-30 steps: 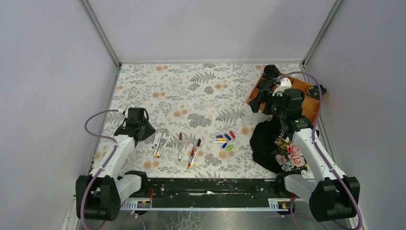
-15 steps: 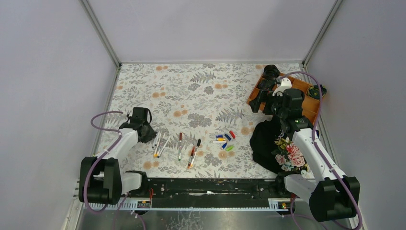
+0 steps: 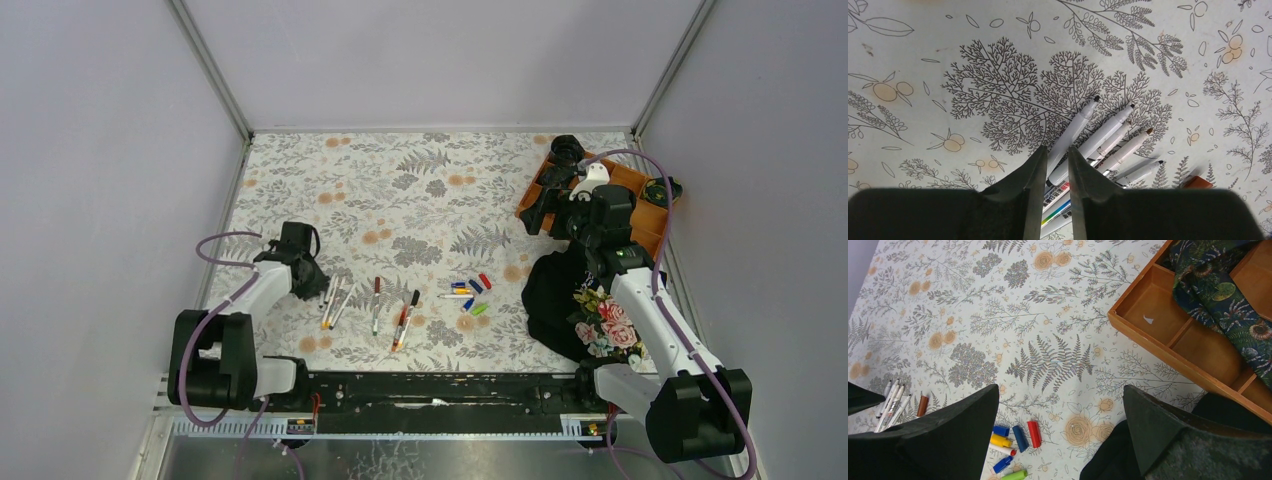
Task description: Insert the pens into the pen caps
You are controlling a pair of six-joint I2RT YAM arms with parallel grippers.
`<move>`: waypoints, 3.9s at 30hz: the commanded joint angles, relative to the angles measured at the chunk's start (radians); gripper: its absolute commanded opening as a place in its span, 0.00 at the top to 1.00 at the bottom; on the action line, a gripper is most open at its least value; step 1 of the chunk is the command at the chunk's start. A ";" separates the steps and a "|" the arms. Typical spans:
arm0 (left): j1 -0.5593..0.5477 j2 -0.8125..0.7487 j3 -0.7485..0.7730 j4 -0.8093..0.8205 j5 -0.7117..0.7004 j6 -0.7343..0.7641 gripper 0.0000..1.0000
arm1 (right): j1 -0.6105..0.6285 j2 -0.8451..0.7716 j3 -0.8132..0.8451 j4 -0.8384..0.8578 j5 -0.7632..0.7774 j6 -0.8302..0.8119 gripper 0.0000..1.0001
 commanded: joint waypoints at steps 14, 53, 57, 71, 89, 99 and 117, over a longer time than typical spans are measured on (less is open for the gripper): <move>0.000 0.057 0.040 -0.020 0.021 0.021 0.80 | -0.002 -0.029 0.023 0.026 -0.012 0.009 0.01; -0.754 -0.240 0.148 0.375 0.511 0.216 1.00 | 0.389 0.138 0.096 0.128 -0.454 0.503 0.22; -0.767 -0.248 0.141 0.401 0.473 0.195 1.00 | 0.427 0.150 0.101 0.079 -0.424 0.475 0.32; -0.775 -0.262 0.141 0.416 0.438 0.165 1.00 | 0.495 0.130 0.062 0.087 -0.445 0.471 0.62; -0.793 -0.276 0.059 0.455 0.442 0.131 0.71 | 0.504 0.079 0.023 0.223 -0.423 0.606 1.00; -0.795 -0.342 0.051 0.451 0.324 0.113 1.00 | 0.504 0.047 0.036 0.079 -0.292 0.498 0.67; -0.243 -0.424 0.205 0.270 0.308 0.355 1.00 | 0.505 -0.015 0.115 -0.412 0.168 0.216 0.21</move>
